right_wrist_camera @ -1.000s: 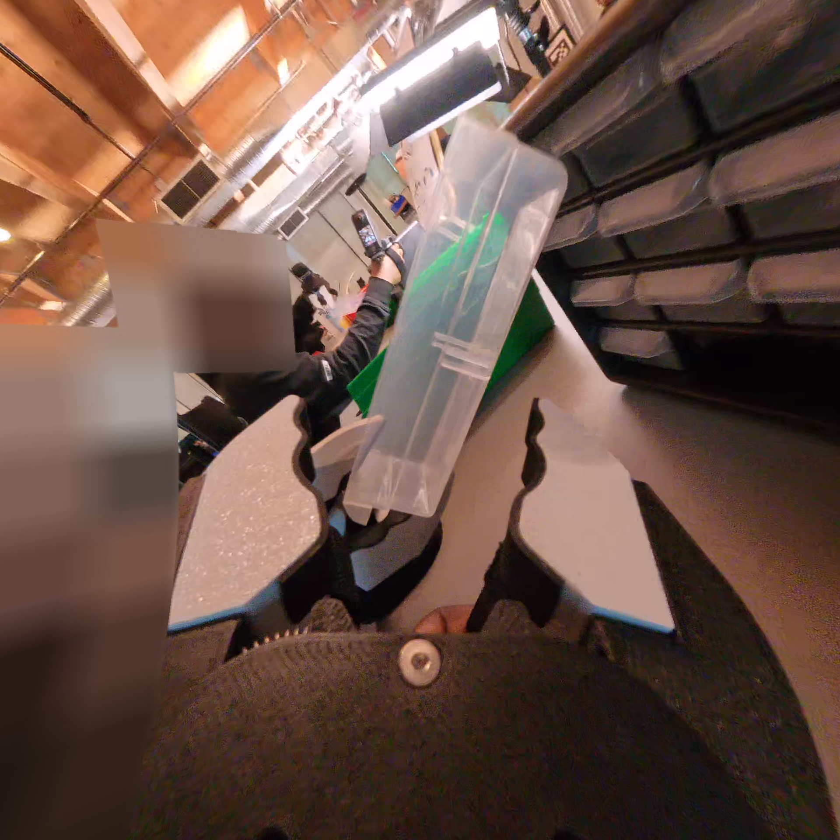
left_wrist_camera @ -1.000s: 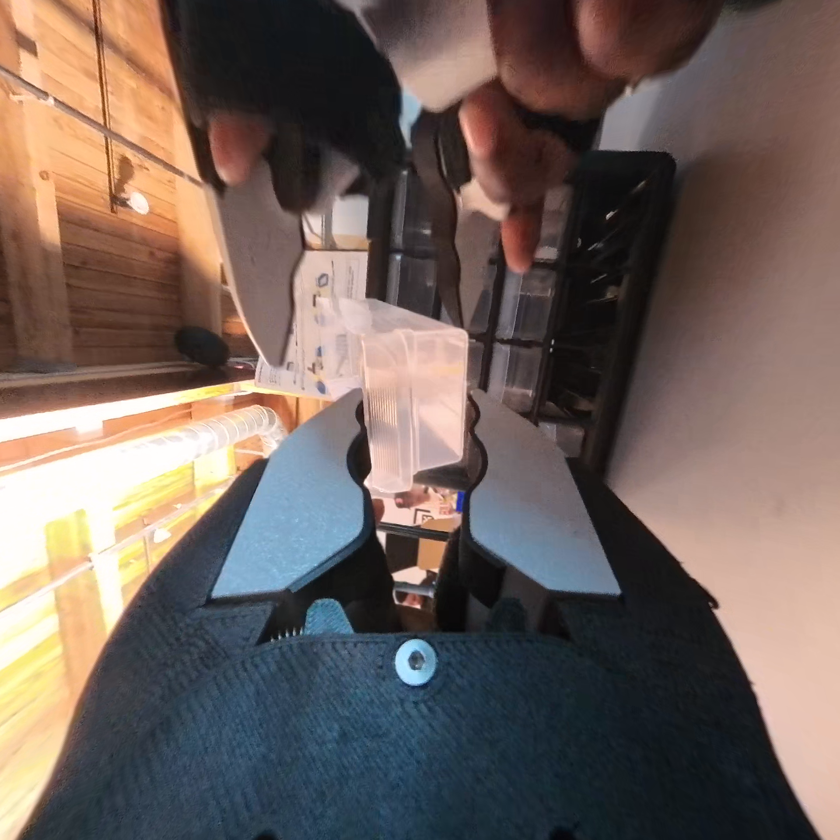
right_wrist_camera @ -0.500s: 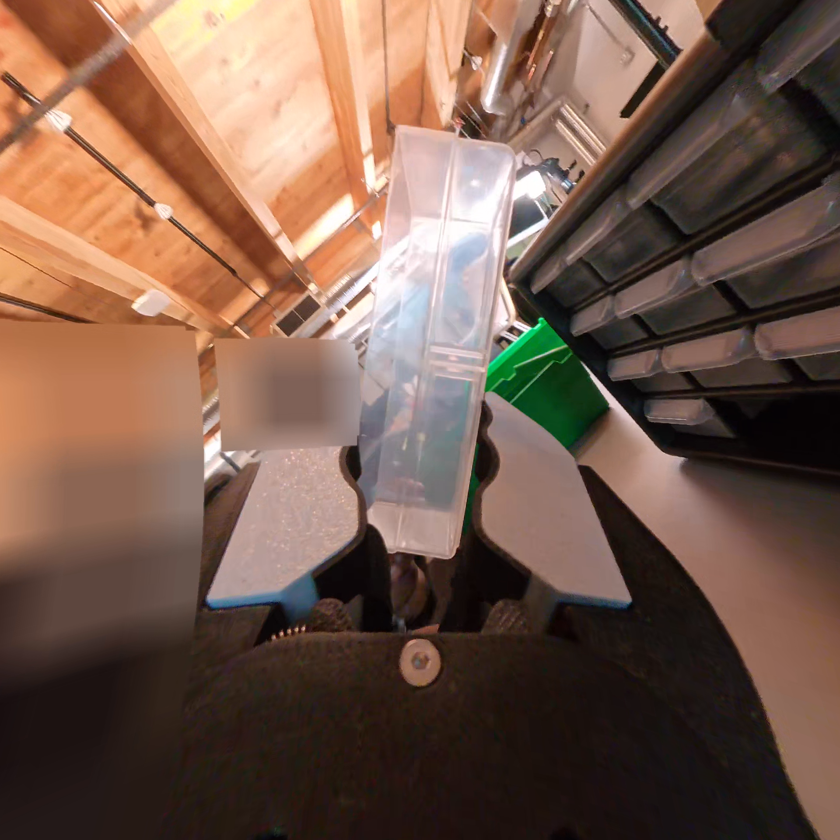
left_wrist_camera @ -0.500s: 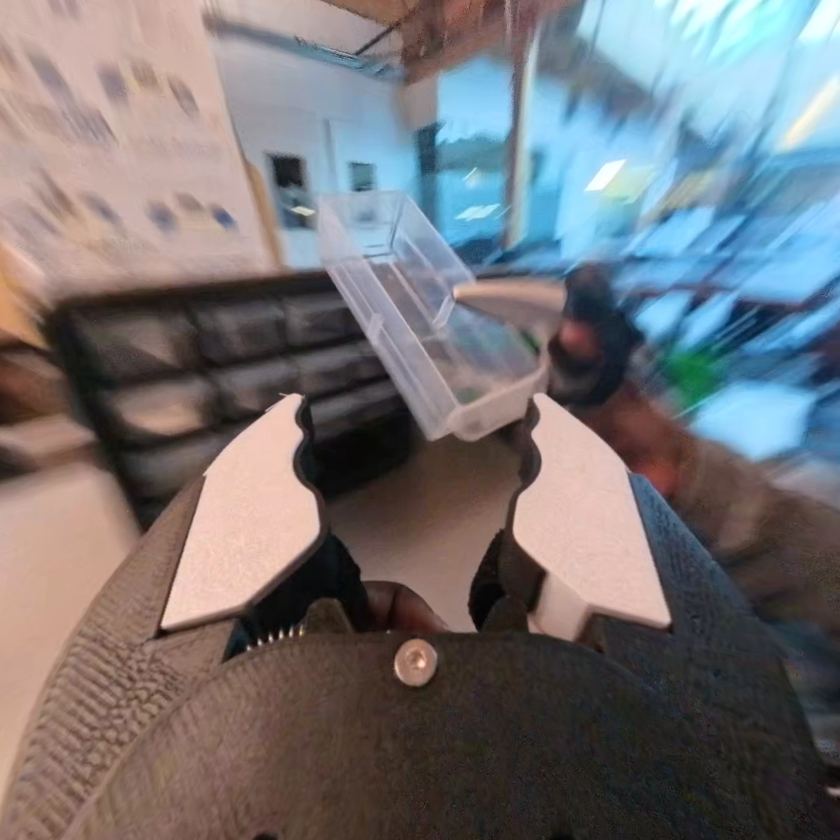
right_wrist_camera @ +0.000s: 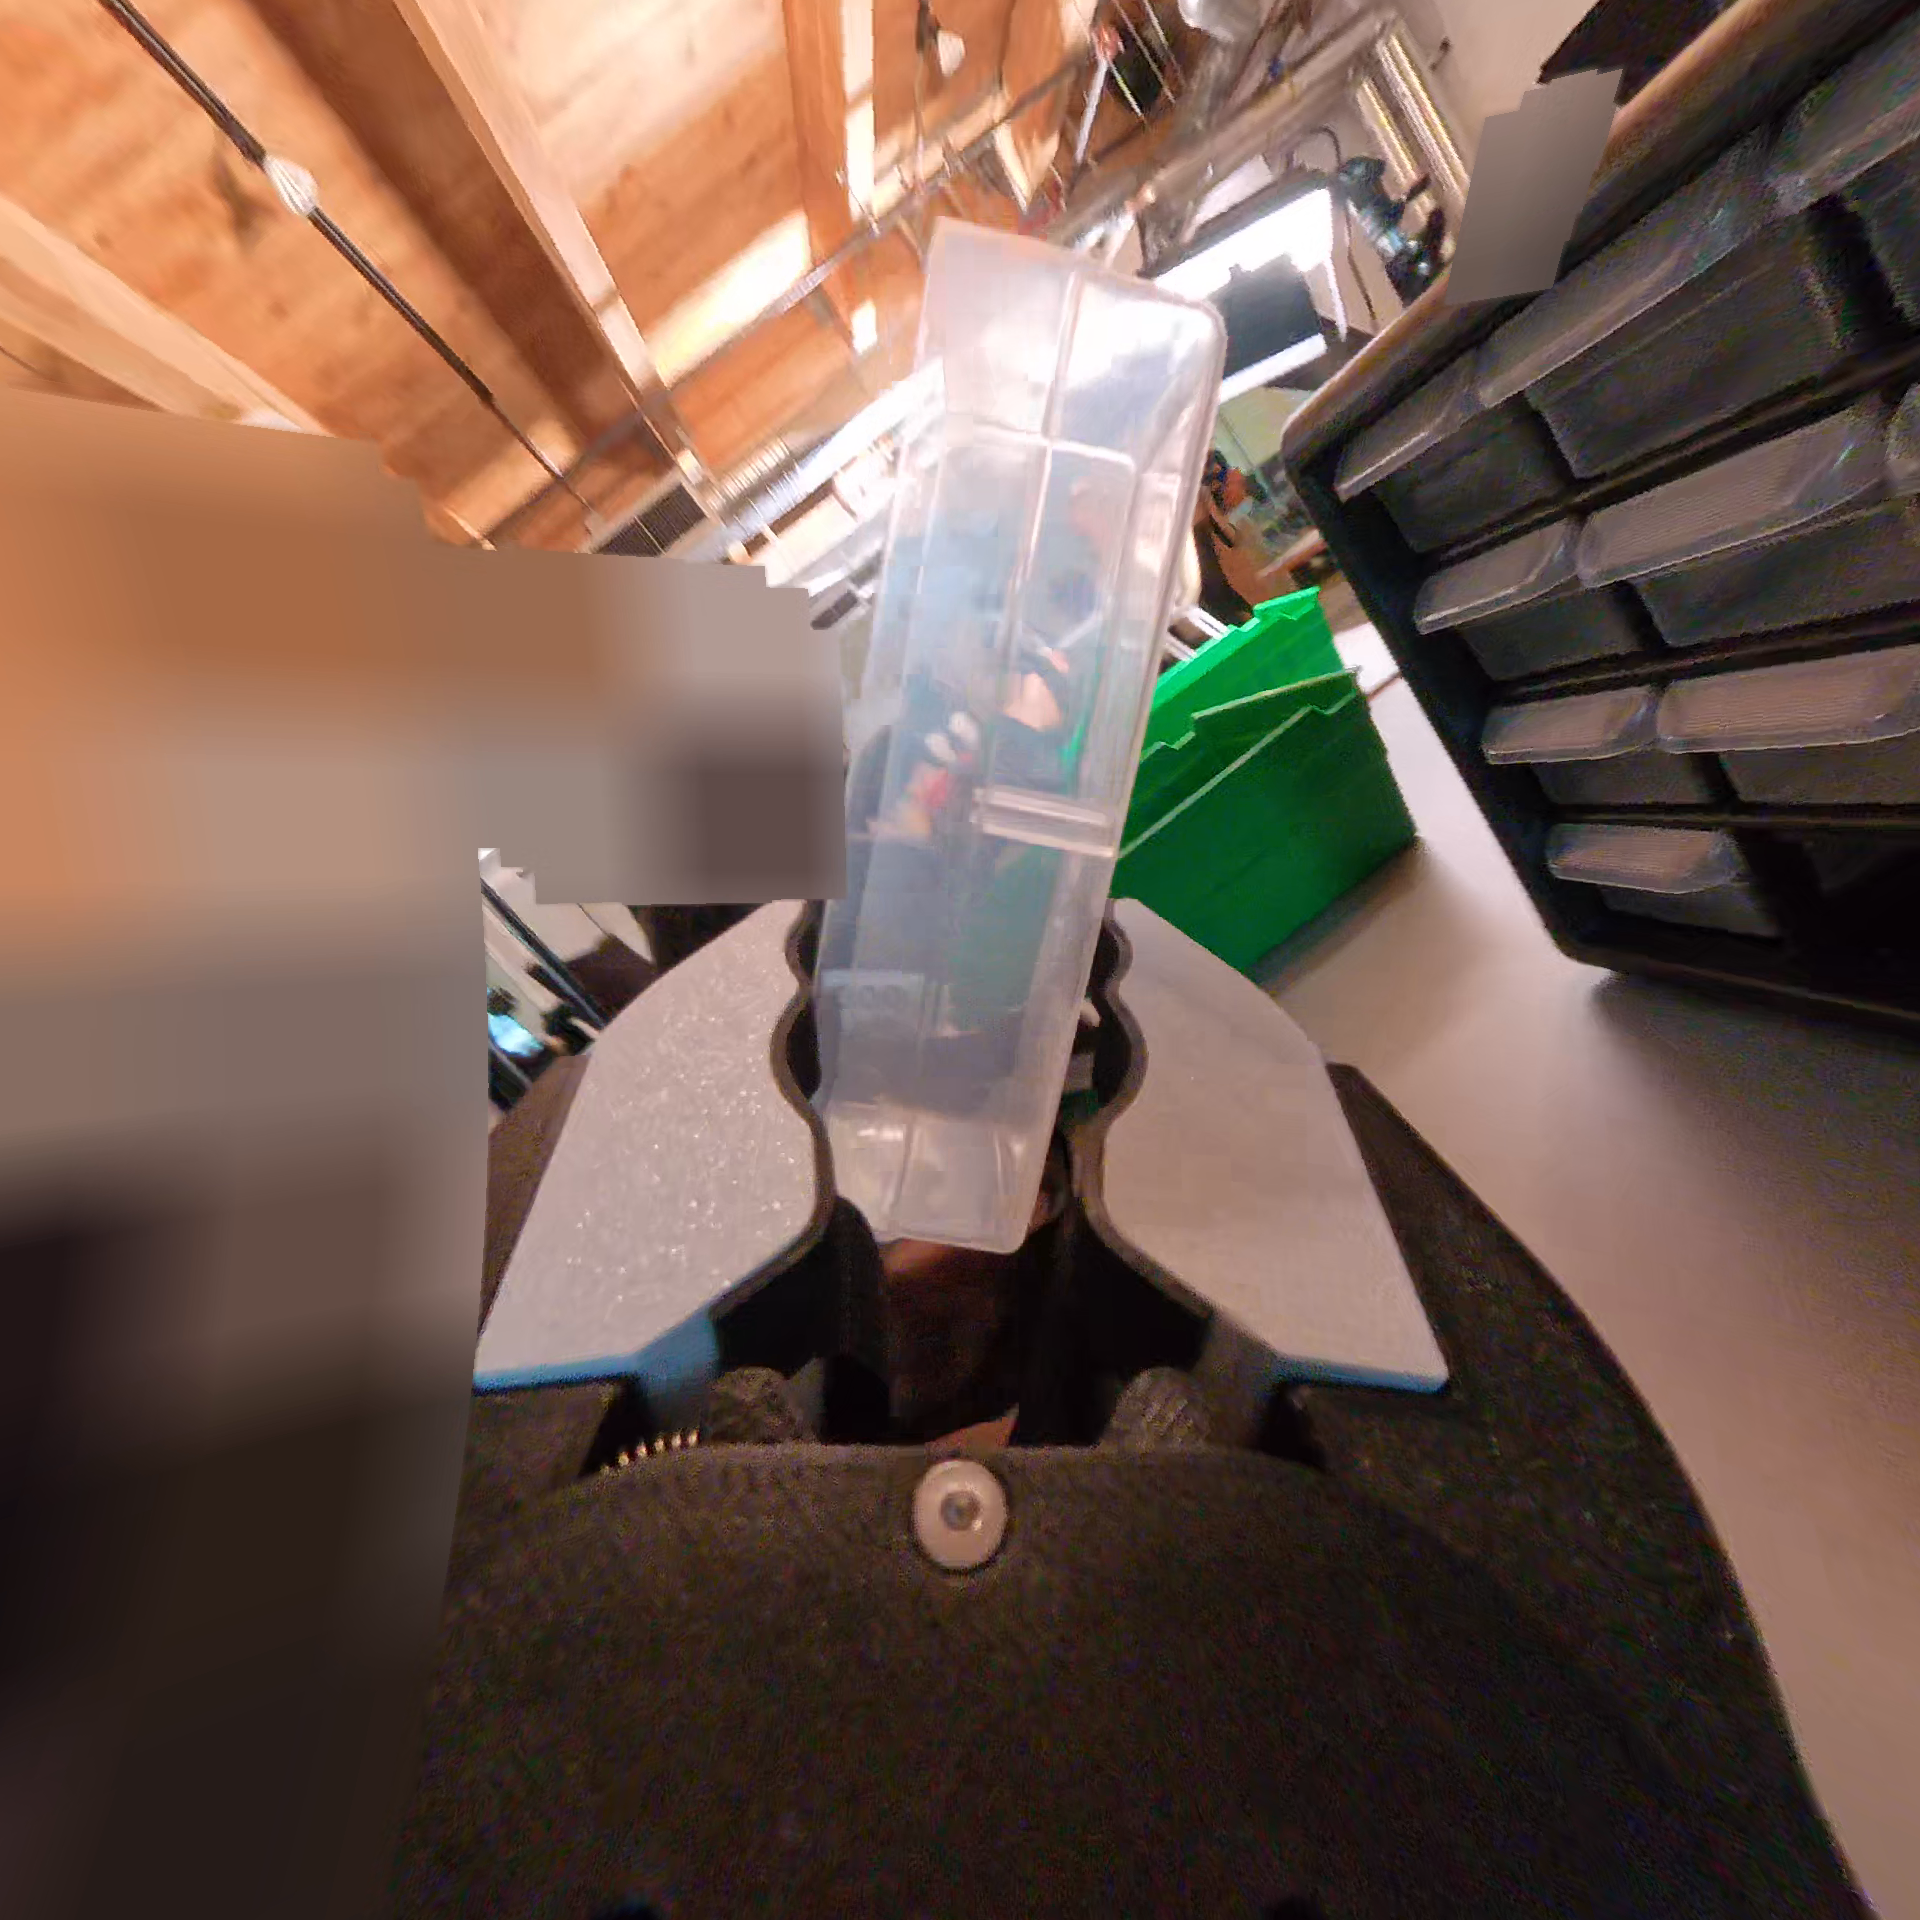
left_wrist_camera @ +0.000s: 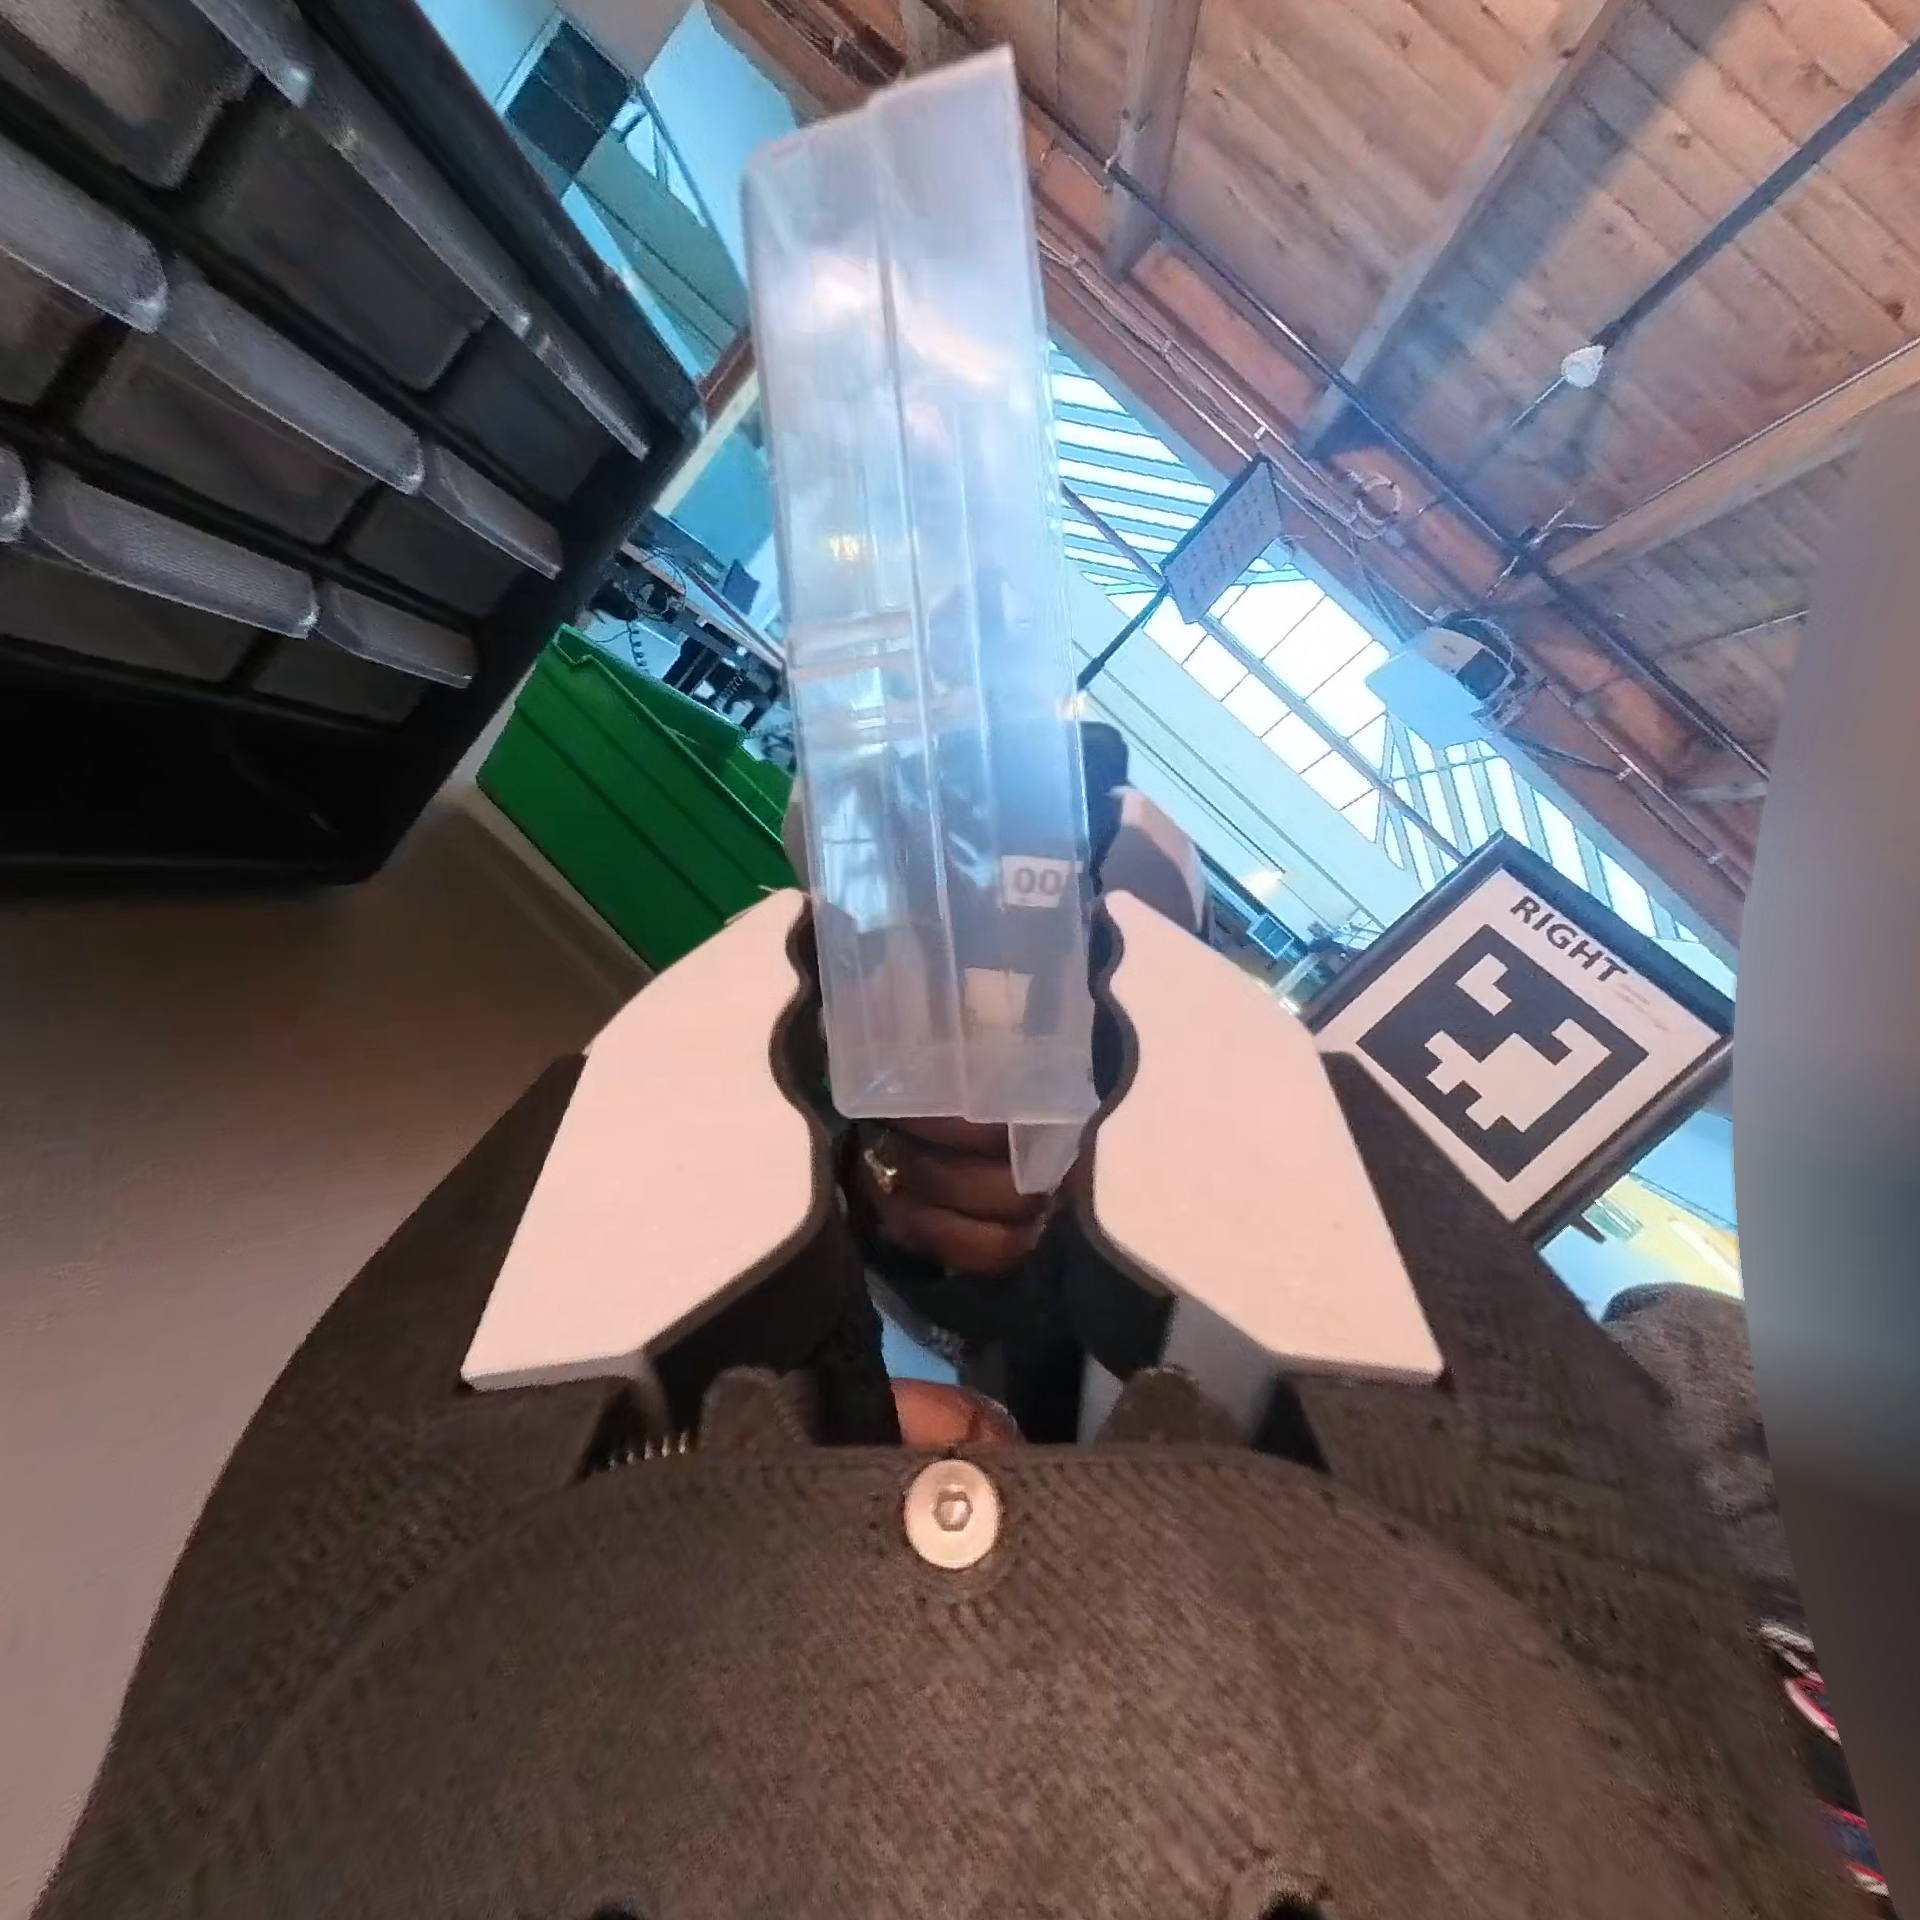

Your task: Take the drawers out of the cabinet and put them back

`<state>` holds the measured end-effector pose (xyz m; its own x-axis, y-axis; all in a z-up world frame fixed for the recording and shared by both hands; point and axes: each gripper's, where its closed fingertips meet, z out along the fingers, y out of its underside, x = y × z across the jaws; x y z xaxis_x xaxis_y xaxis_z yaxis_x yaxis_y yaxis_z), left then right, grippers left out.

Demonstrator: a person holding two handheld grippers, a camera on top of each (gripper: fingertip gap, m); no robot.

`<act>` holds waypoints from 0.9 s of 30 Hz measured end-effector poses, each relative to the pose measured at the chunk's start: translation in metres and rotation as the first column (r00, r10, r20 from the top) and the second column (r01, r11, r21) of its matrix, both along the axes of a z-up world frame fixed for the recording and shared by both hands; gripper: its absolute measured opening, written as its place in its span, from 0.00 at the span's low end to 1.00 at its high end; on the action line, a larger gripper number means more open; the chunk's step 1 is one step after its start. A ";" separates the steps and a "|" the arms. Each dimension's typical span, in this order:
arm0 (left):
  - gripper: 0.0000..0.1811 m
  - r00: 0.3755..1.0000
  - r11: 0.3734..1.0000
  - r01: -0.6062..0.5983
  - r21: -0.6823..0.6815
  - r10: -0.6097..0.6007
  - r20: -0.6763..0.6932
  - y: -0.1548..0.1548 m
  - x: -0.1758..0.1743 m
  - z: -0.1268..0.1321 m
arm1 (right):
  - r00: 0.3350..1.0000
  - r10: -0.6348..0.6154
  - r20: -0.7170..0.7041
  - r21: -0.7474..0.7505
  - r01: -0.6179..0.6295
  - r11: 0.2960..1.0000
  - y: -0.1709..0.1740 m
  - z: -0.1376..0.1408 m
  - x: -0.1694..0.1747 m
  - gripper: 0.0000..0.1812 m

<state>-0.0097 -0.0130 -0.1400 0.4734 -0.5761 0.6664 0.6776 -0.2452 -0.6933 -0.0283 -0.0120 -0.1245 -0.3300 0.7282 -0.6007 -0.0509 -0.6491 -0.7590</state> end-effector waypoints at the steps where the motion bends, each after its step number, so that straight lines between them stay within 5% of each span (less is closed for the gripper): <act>1: 0.27 1.000 1.000 -0.008 0.004 0.008 -0.012 -0.001 -0.003 0.000 | 0.999 -0.029 0.018 0.046 0.028 0.999 0.001 -0.001 0.000 0.28; 5: 0.27 0.994 1.000 -0.007 -0.006 0.006 -0.105 -0.010 -0.010 -0.004 | 0.987 -0.133 0.093 0.331 0.095 0.939 0.008 -0.006 0.011 0.45; 7: 0.27 0.986 0.999 -0.010 -0.042 0.003 -0.164 -0.014 -0.016 -0.012 | 0.957 -0.180 0.226 0.593 0.011 0.805 0.009 -0.023 0.021 0.53; 9: 0.26 0.978 0.996 -0.003 -0.092 -0.016 -0.209 -0.018 -0.021 -0.021 | 0.890 -0.351 0.291 0.851 -0.073 0.521 0.026 -0.038 0.034 0.56; 11: 0.26 0.971 0.988 0.018 -0.153 -0.054 -0.232 -0.022 -0.023 -0.030 | 0.842 -0.484 0.240 0.970 -0.184 0.160 0.039 -0.035 0.045 0.55; 14: 0.26 0.964 0.968 0.078 -0.237 -0.134 -0.228 -0.027 -0.018 -0.042 | 0.846 -0.515 0.138 0.869 -0.353 -0.347 0.040 -0.024 0.047 0.54; 16: 0.26 0.955 0.955 0.102 -0.277 -0.172 -0.241 -0.028 -0.013 -0.050 | 0.880 -0.454 0.140 0.729 -0.402 -0.554 0.028 -0.026 0.040 0.53; 19: 0.26 0.935 0.942 0.115 -0.317 -0.211 -0.286 -0.029 -0.006 -0.061 | 0.906 -0.372 0.204 0.589 -0.417 -0.692 0.007 -0.038 0.030 0.52; 27: 0.26 0.892 0.934 0.170 -0.314 -0.281 -0.354 -0.034 0.014 -0.060 | 0.875 -0.347 0.337 0.468 -0.475 -0.745 -0.015 -0.070 0.022 0.37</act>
